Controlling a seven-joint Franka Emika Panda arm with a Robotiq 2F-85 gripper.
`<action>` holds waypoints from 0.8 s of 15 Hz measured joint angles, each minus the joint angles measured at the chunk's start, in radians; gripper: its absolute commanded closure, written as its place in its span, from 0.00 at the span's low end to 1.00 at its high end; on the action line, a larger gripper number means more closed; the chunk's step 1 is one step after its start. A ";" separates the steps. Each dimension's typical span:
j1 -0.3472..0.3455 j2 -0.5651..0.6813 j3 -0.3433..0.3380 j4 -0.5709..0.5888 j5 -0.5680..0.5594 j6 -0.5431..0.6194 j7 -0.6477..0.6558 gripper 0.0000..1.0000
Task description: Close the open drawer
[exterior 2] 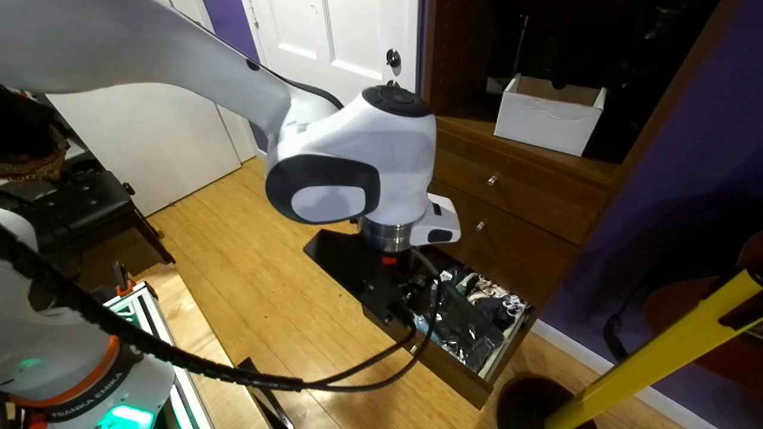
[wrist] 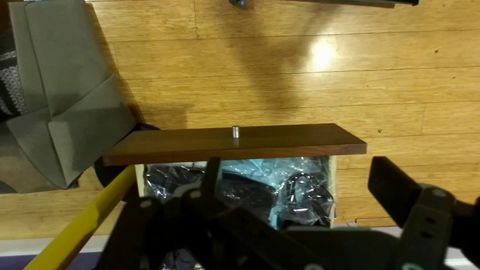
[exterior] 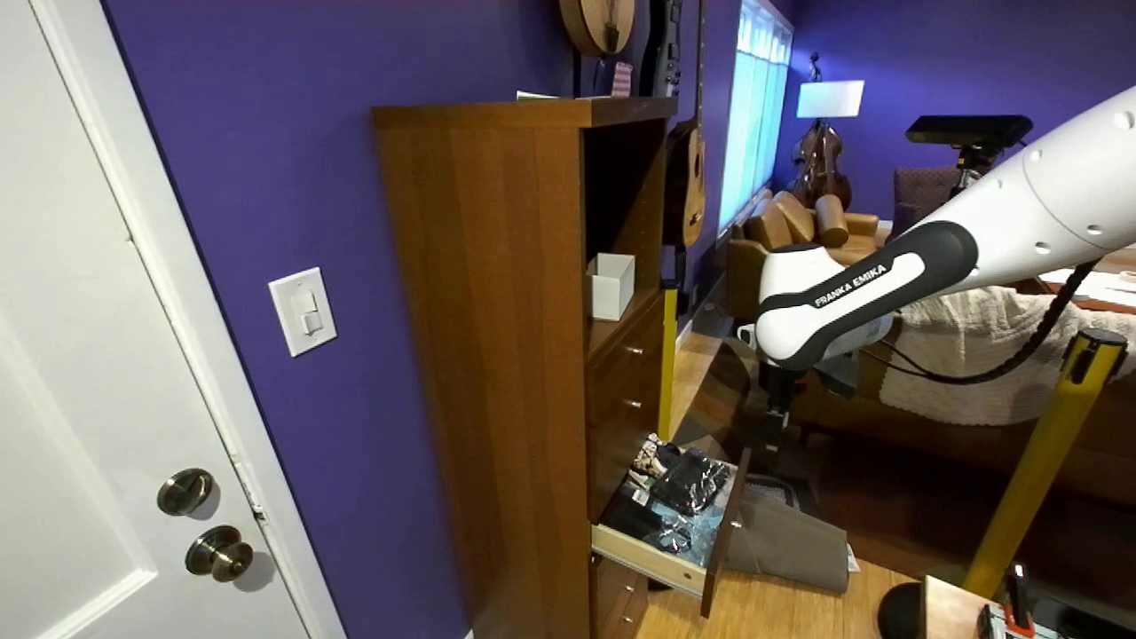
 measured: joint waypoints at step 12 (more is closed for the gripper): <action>-0.086 0.197 0.012 0.080 0.098 0.057 -0.066 0.00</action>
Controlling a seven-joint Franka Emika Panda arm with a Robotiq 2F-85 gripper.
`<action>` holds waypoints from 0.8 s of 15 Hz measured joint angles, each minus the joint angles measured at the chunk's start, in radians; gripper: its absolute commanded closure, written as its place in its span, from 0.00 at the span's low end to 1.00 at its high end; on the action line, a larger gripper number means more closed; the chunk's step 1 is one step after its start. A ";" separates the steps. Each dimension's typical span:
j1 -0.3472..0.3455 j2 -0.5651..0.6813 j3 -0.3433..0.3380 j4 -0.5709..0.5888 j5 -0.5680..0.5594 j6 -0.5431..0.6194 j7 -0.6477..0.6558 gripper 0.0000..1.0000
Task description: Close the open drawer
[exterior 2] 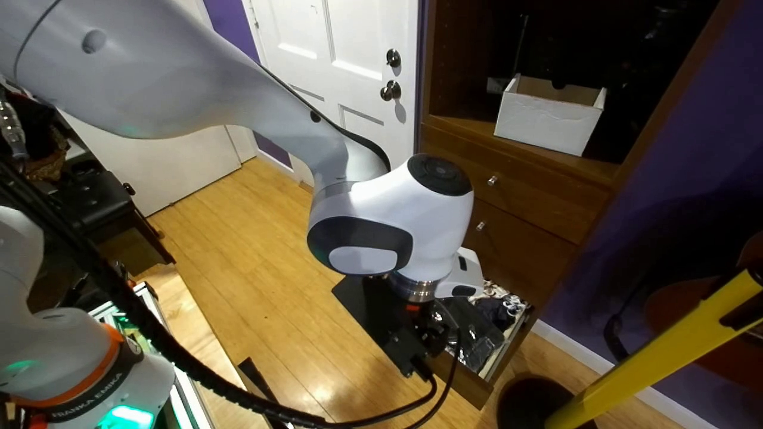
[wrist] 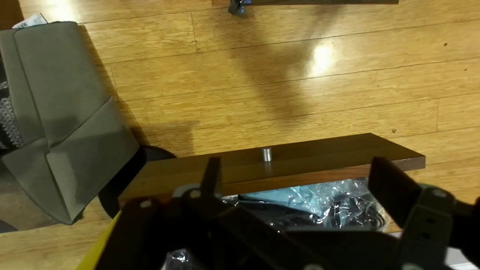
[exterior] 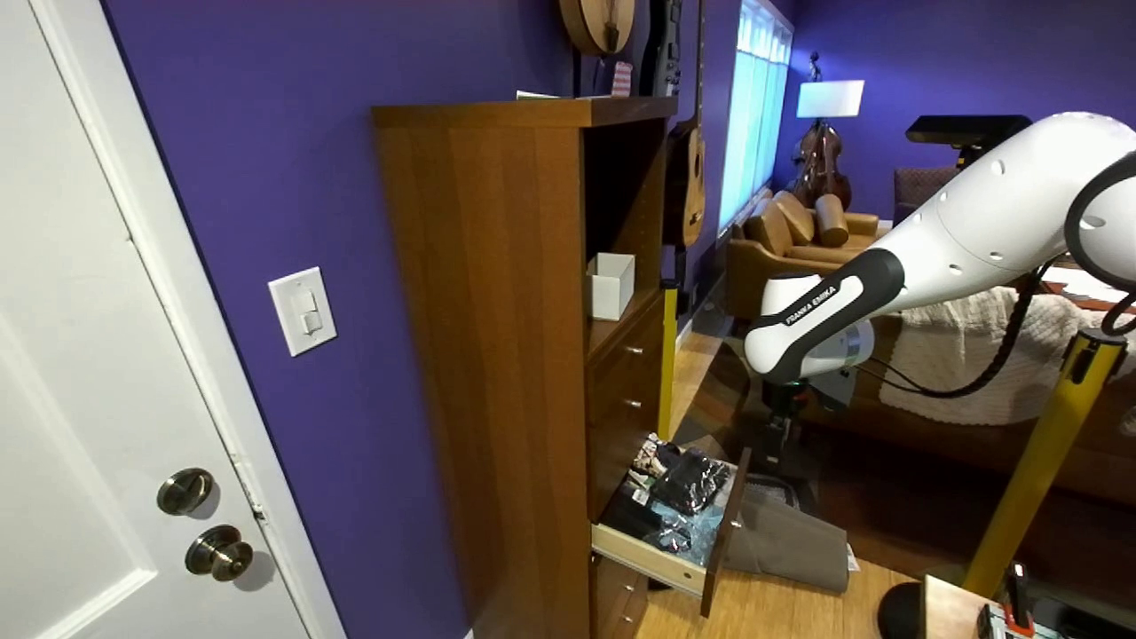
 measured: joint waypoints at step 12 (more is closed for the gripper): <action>-0.030 0.120 0.019 0.013 -0.026 0.099 0.013 0.42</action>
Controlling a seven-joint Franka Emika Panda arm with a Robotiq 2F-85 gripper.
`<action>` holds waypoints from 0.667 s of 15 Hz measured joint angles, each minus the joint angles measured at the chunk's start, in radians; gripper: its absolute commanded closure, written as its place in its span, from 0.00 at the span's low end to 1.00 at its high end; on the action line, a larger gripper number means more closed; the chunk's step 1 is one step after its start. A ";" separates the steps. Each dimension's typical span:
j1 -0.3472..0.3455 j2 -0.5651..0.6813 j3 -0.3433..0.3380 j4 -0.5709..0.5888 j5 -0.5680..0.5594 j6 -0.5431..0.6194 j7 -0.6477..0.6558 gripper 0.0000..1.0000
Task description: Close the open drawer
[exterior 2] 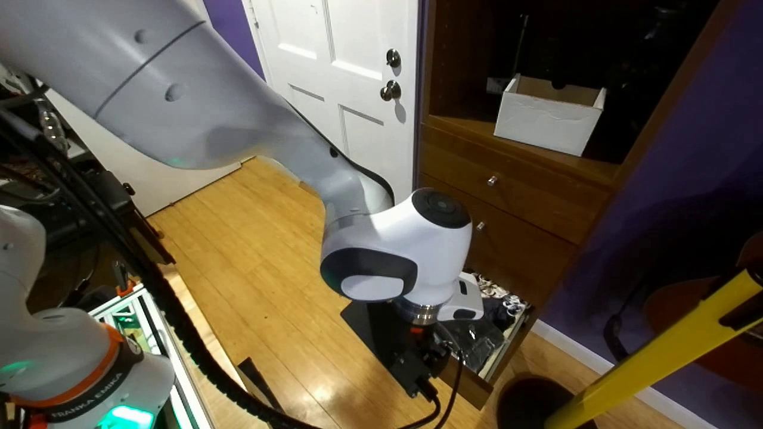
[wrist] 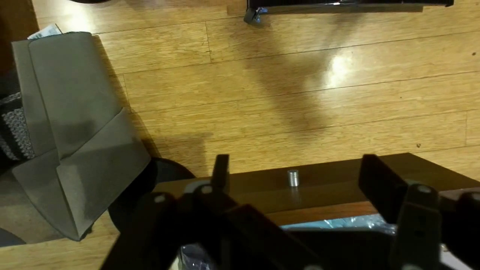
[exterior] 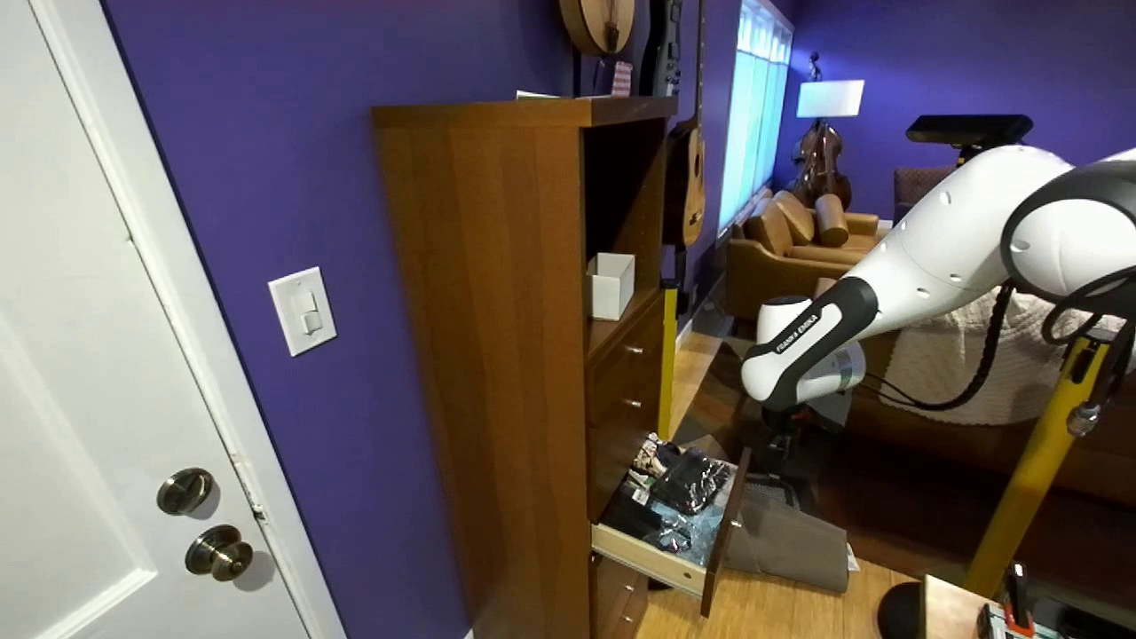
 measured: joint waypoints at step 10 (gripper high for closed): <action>-0.138 0.174 0.138 0.059 0.031 0.125 -0.139 1.00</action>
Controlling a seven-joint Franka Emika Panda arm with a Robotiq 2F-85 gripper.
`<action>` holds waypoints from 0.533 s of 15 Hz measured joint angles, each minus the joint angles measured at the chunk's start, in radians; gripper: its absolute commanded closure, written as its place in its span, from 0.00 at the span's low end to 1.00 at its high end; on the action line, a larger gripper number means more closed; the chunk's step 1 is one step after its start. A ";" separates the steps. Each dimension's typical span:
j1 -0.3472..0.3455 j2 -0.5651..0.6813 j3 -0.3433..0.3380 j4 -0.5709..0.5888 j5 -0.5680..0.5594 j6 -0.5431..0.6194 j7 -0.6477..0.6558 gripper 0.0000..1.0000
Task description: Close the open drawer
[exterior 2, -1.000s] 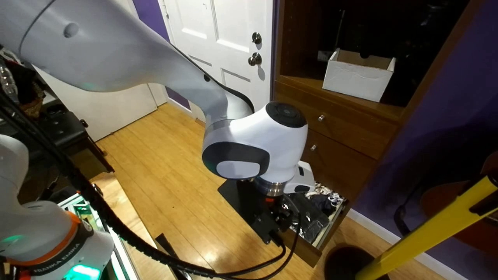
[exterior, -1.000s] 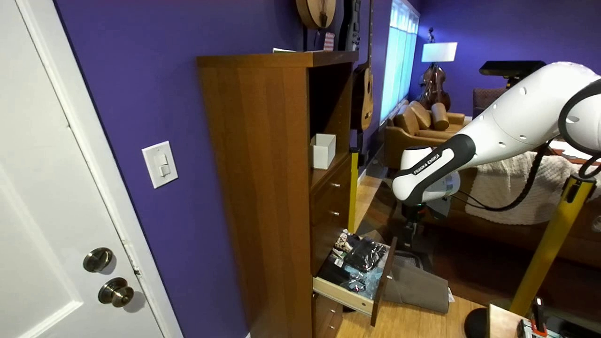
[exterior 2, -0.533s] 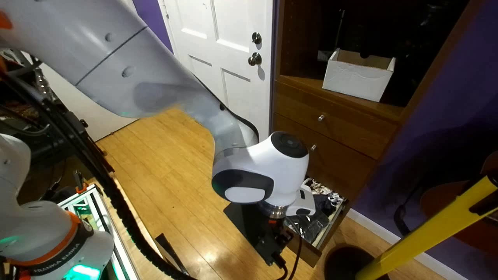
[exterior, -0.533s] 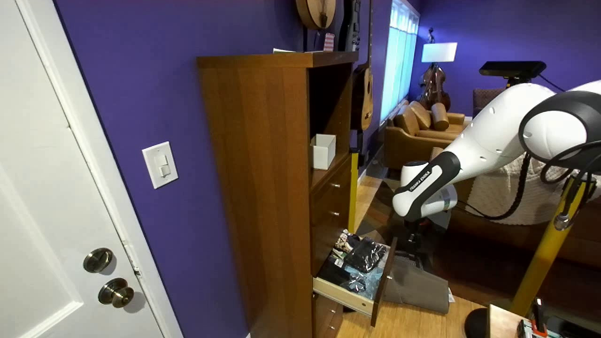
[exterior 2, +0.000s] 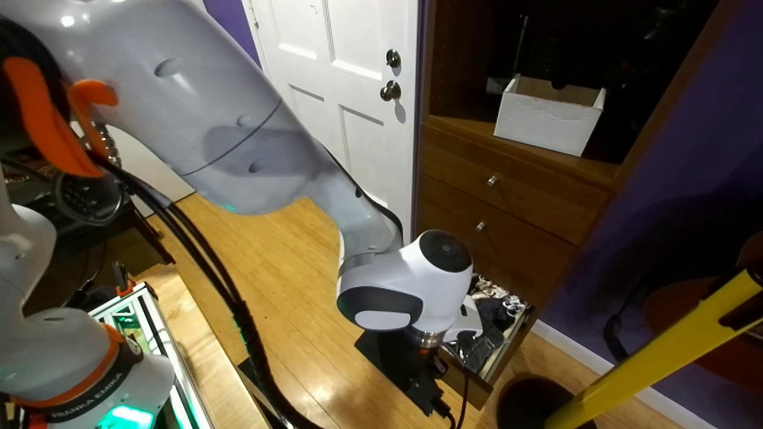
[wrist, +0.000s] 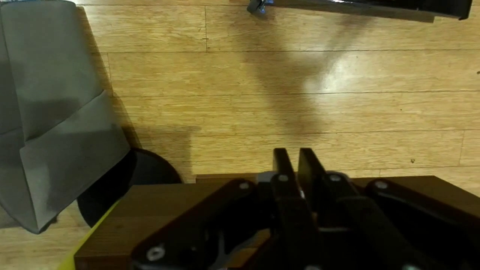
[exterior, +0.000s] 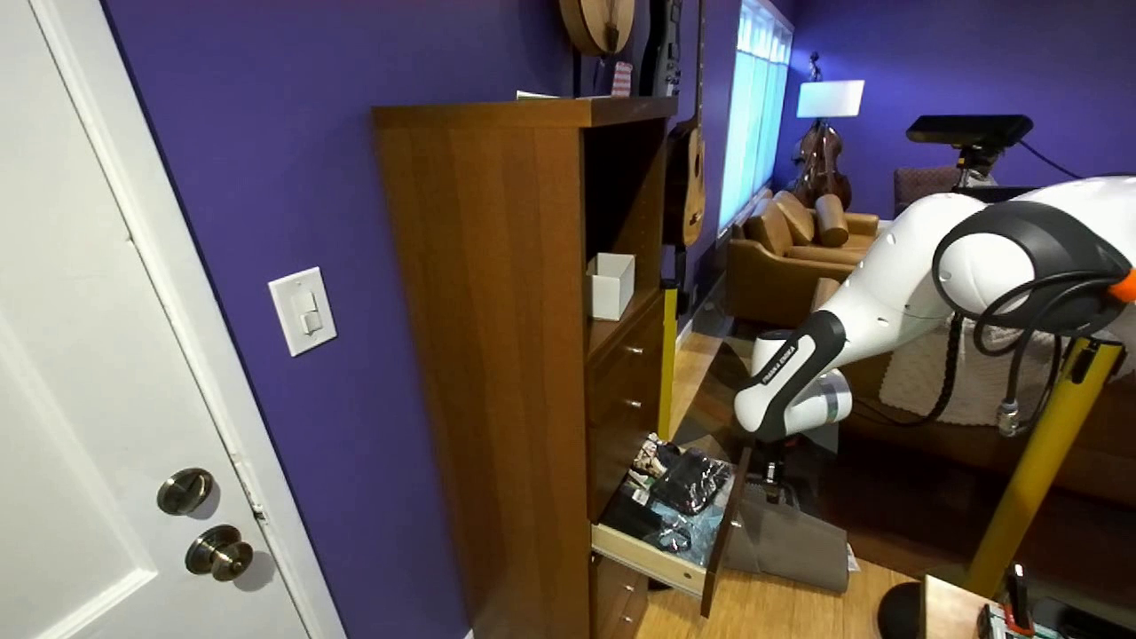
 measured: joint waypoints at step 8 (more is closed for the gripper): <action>-0.113 0.075 0.137 0.080 0.085 0.028 -0.218 1.00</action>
